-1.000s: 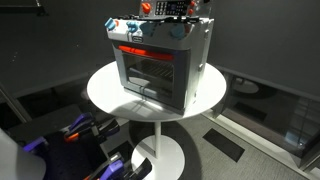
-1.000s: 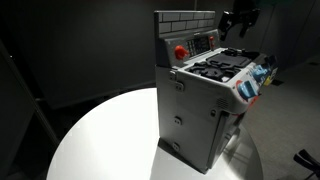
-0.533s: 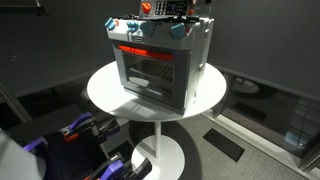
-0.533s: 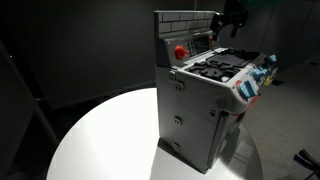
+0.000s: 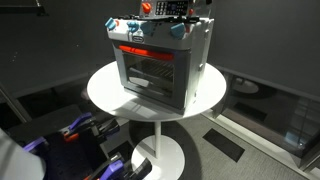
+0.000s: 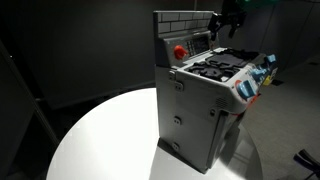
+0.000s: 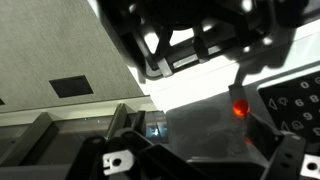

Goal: Press the top right orange button on the stove

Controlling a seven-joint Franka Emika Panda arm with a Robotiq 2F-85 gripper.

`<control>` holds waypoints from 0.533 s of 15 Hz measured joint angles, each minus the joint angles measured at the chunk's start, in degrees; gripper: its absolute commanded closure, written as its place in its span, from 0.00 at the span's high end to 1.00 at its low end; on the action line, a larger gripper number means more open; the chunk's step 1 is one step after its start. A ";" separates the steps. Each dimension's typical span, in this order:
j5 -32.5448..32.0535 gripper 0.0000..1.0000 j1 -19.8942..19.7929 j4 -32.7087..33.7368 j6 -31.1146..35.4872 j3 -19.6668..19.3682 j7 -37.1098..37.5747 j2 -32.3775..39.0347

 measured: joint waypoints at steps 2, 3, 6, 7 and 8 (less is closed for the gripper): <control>0.04 1.00 0.05 0.00 -0.31 0.00 -0.44 -0.16; 0.16 1.00 0.14 0.00 -0.65 0.00 -0.78 -0.41; 1.27 1.00 0.72 -0.28 -3.56 0.03 -2.44 -1.97; 1.79 1.00 0.88 -0.57 -5.25 0.09 -3.22 -2.79; 2.72 1.00 1.02 -1.12 -7.10 0.15 -4.43 -3.79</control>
